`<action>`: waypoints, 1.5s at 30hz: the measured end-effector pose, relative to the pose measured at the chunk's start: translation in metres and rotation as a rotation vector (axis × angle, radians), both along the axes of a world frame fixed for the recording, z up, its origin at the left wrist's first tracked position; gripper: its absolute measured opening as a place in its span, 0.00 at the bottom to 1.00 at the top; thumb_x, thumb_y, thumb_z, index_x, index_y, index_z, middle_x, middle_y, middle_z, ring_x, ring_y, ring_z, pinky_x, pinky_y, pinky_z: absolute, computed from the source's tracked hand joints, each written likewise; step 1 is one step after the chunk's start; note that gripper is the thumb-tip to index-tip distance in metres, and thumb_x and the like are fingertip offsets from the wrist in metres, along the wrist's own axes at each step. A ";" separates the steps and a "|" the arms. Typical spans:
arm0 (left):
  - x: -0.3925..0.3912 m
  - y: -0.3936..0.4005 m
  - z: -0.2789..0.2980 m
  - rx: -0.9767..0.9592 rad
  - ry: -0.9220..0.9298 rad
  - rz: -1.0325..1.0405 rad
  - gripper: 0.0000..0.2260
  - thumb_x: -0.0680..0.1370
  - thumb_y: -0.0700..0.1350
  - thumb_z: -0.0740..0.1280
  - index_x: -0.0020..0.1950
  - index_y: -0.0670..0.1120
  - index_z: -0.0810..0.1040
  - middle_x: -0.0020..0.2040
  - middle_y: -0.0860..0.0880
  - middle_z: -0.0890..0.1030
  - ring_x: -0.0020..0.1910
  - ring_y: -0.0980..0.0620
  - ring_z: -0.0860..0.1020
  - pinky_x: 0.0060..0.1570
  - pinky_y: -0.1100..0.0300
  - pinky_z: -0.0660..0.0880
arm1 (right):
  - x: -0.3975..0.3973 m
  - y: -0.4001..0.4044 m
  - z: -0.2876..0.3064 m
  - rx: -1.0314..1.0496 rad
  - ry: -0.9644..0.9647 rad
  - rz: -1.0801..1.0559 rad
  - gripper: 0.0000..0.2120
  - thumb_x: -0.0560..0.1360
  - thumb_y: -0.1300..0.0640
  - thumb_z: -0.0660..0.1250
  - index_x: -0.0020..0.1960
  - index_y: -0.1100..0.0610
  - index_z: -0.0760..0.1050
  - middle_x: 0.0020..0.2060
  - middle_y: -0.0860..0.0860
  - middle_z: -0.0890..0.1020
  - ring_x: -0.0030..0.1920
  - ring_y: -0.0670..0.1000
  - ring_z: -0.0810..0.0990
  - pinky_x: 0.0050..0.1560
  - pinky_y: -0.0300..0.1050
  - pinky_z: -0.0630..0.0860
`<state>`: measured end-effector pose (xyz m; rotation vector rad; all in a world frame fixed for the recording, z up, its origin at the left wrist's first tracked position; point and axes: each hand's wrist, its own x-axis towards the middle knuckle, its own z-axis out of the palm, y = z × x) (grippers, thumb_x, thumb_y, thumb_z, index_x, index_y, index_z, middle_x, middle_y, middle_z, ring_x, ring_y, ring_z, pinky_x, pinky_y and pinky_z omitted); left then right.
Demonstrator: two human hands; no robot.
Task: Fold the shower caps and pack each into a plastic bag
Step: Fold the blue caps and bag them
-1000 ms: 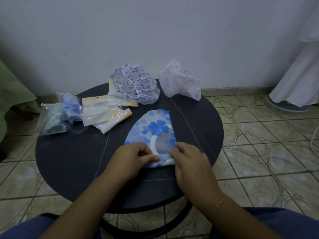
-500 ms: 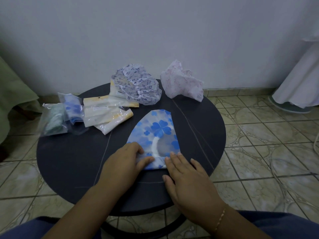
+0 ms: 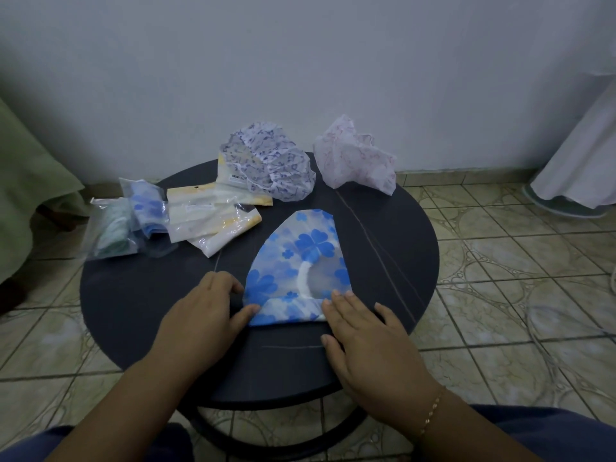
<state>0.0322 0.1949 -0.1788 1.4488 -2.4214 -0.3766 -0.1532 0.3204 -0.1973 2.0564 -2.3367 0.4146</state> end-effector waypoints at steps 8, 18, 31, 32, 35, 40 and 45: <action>-0.021 0.011 0.004 -0.280 0.070 -0.404 0.16 0.73 0.59 0.63 0.54 0.53 0.79 0.53 0.57 0.79 0.50 0.56 0.77 0.47 0.58 0.73 | -0.006 -0.001 0.006 -0.014 -0.030 0.033 0.21 0.73 0.46 0.54 0.59 0.48 0.79 0.57 0.44 0.81 0.57 0.44 0.79 0.51 0.51 0.77; -0.040 0.007 0.002 -0.140 0.047 -0.436 0.23 0.71 0.66 0.57 0.54 0.54 0.81 0.47 0.59 0.81 0.45 0.59 0.78 0.45 0.61 0.75 | -0.036 -0.008 0.008 -0.149 -0.484 0.015 0.24 0.73 0.58 0.68 0.66 0.47 0.66 0.55 0.39 0.70 0.58 0.44 0.73 0.59 0.38 0.69; -0.040 0.011 0.011 0.128 0.152 -0.210 0.10 0.75 0.59 0.64 0.42 0.55 0.80 0.43 0.58 0.80 0.44 0.62 0.76 0.46 0.61 0.73 | -0.035 -0.015 0.014 -0.216 -0.874 -0.123 0.16 0.74 0.57 0.70 0.48 0.39 0.66 0.38 0.46 0.81 0.40 0.40 0.79 0.44 0.34 0.75; -0.041 0.011 0.010 0.122 0.143 -0.198 0.11 0.75 0.59 0.64 0.42 0.55 0.80 0.43 0.58 0.80 0.43 0.61 0.76 0.45 0.61 0.73 | -0.035 -0.017 0.015 -0.224 -0.883 -0.137 0.16 0.73 0.58 0.70 0.48 0.40 0.67 0.38 0.46 0.81 0.39 0.41 0.79 0.44 0.36 0.75; -0.043 0.012 0.011 0.125 0.141 -0.165 0.09 0.75 0.59 0.64 0.44 0.56 0.80 0.42 0.58 0.80 0.43 0.60 0.76 0.45 0.61 0.73 | -0.033 -0.020 0.014 -0.215 -0.877 -0.180 0.15 0.73 0.57 0.71 0.46 0.41 0.67 0.38 0.46 0.80 0.36 0.42 0.78 0.42 0.36 0.75; -0.044 0.012 0.009 0.045 0.110 -0.140 0.08 0.75 0.60 0.65 0.45 0.57 0.76 0.42 0.58 0.78 0.44 0.59 0.74 0.44 0.60 0.72 | -0.031 -0.023 0.008 -0.218 -0.719 -0.198 0.08 0.74 0.57 0.69 0.48 0.47 0.72 0.39 0.43 0.76 0.36 0.40 0.74 0.40 0.28 0.70; -0.045 0.012 -0.001 -0.278 0.046 -0.236 0.06 0.72 0.54 0.70 0.41 0.54 0.79 0.42 0.57 0.77 0.41 0.54 0.73 0.41 0.60 0.65 | -0.028 -0.023 -0.005 -0.384 -0.272 -0.068 0.05 0.74 0.57 0.65 0.46 0.56 0.78 0.44 0.47 0.77 0.44 0.44 0.75 0.46 0.33 0.71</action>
